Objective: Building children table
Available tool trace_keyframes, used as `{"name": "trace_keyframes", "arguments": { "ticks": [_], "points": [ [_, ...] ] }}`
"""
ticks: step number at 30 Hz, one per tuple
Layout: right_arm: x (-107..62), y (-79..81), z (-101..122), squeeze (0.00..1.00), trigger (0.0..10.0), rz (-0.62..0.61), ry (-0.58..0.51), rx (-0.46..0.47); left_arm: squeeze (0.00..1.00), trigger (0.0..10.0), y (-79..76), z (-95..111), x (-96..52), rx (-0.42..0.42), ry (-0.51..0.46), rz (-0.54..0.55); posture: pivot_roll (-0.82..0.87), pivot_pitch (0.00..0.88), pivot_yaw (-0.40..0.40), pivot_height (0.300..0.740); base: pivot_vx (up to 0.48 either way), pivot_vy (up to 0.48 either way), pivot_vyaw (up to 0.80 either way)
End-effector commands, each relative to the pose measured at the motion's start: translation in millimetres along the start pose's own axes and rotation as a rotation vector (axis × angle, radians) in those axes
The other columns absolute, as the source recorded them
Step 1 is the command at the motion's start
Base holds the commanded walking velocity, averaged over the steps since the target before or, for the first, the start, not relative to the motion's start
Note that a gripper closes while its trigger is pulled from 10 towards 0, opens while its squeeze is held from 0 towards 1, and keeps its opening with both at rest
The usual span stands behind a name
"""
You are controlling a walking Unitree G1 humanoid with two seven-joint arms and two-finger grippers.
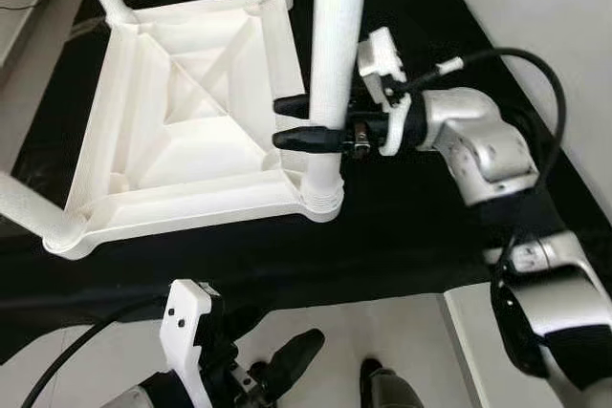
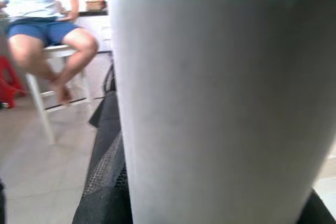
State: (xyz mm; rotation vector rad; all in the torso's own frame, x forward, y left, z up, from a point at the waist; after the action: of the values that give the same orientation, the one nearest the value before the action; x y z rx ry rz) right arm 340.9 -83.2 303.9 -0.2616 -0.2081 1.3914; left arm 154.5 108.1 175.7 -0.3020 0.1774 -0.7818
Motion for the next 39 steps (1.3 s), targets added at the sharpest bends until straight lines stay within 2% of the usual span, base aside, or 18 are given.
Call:
{"name": "trace_keyframes", "arguments": {
  "ticks": [1, 4, 5, 6, 7, 8, 9, 10, 13, 14, 15, 17, 19, 25, 34, 37, 38, 39],
  "points": [
    [-9.4, -1.0, -33, 0.0, 0.0, -0.082, 0.152, 0.062, 0.0, 10.0, -0.1, -3, -1.2, 0.005, 0.012, 0.012, -0.06, 0.382, 0.065, 0.74, 0.0, 0.0, 0.0],
    [-12.3, 1.5, -33, 0.0, 0.0, -0.169, 0.15, 0.041, 0.0, 10.0, 0.4, -4, -0.3, 0.01, 0.008, 0.012, -0.07, 0.379, 0.066, 0.74, 0.0, 0.0, 0.0],
    [-13.5, 2.8, -33, 0.0, 5.2, -0.217, 0.151, 0.027, 0.0, 10.0, 1.0, -4, 0.1, 0.012, 0.007, 0.012, -0.07, 0.376, 0.064, 0.74, 0.0, 0.0, 0.0],
    [-13.5, 2.8, -33, 0.0, 5.2, -0.217, 0.151, 0.027, 0.0, 10.0, 1.0, -4, 0.1, 0.012, 0.007, 0.012, -0.07, 0.376, 0.064, 0.74, 0.0, 0.0, 0.0],
    [-14.5, 4.9, -33, 0.0, 6.9, -0.251, 0.156, 0.014, 0.0, 10.0, 1.4, -4, 0.3, 0.014, 0.006, 0.012, -0.07, 0.375, 0.065, 0.74, 0.0, 0.0, 0.0],
    [-14.8, 8.3, -35, 0.0, 10.0, -0.299, 0.167, 0.03, 0.0, 10.0, 2.1, -5, 0.5, 0.016, 0.005, 0.014, -0.07, 0.374, 0.065, 0.74, 0.0, 0.0, 0.0],
    [-14.8, 8.3, -35, 0.0, 10.0, -0.299, 0.167, 0.03, 0.0, 10.0, 2.1, -5, 0.5, 0.016, 0.005, 0.014, -0.07, 0.374, 0.065, 0.74, 0.0, 0.0, 0.0],
    [-15.1, 15.1, -47, 0.0, 10.0, -0.432, 0.235, 0.06, 0.0, 10.0, 3.6, -5, 0.7, 0.02, 0.0, 0.016, -0.08, 0.37, 0.062, 0.74, 0.0, 0.0, 0.0],
    [-15.1, 15.1, -47, 0.0, 10.0, -0.432, 0.235, 0.06, 0.0, 10.0, 3.6, -5, 0.7, 0.02, 0.0, 0.016, -0.08, 0.37, 0.062, 0.74, 0.0, 0.0, 0.0],
    [-16.2, 17.5, -56, 0.0, 10.0, -0.554, 0.28, 0.101, 0.0, 10.0, 4.4, -5, 0.7, 0.021, -0.002, 0.017, -0.08, 0.365, 0.057, 0.74, 0.0, 0.0, 0.0],
    [-16.2, 17.5, -56, 0.0, 10.0, -0.554, 0.28, 0.101, 0.0, 10.0, 4.4, -5, 0.7, 0.021, -0.002, 0.017, -0.08, 0.365, 0.057, 0.74, 0.0, 0.0, 0.0],
    [-15.4, 34.8, -78, 0.0, 10.0, -0.817, 0.31, 0.215, 0.0, 10.0, 6.1, -5, 1.3, 0.028, -0.011, 0.023, -0.08, 0.358, 0.064, 0.74, 0.0, 0.0, 0.0],
    [-11.8, 43.7, -85, 0.0, 10.0, -0.915, 0.298, 0.279, 0.0, 10.0, 7.9, -6, 2.6, 0.034, -0.017, 0.028, -0.08, 0.357, 0.067, 0.74, 0.0, 0.0, 0.0],
    [-10.6, 35.8, -83, 0.0, 10.0, -0.971, 0.289, 0.289, 0.0, 10.0, 10.3, -6, 4.6, 0.045, -0.023, 0.031, -0.08, 0.338, 0.064, 0.74, 0.0, 0.0, 0.0],
    [-7.5, 38.7, -79, 0.0, 10.0, -1.009, 0.289, 0.296, 0.0, 10.0, 12.2, -6, 5.8, 0.059, -0.032, 0.039, -0.08, 0.327, 0.066, 0.74, 0.0, 0.0, 0.0],
    [-4.8, 40.8, -78, 0.0, 10.0, -1.024, 0.277, 0.301, 0.0, 10.0, 21.7, 8, 7.0, 0.131, -0.082, 0.091, -0.08, 0.313, 0.068, 0.74, 0.0, 0.0, 0.0],
    [-4.8, 40.8, -78, 0.0, 10.0, -1.024, 0.277, 0.301, 0.0, 10.0, 21.7, 8, 7.0, 0.131, -0.082, 0.091, -0.08, 0.313, 0.068, 0.74, 0.0, 0.0, 0.0],
    [-4.2, 40.8, -79, 0.0, 10.0, -1.025, 0.274, 0.301, 0.0, 10.0, 26.6, 20, 7.9, 0.154, -0.123, 0.11, -0.07, 0.307, 0.067, 0.74, 0.0, 0.0, 0.0]
  ]
}}
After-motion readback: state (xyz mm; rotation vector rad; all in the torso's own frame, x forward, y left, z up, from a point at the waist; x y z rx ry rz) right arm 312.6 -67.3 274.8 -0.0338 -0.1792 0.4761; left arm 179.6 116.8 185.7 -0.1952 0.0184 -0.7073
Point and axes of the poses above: a point about 5 cm out from each wrist's last joint towards the gripper, its own x axis pointing out of the wrist towards the gripper, its own z axis along the axis of the wrist's last joint, y = z × x, the point moved 2 cm from there along x, pointing out of the wrist towards the gripper, and after that the axes turned 2 degrees about x, right-handed, at the moved point
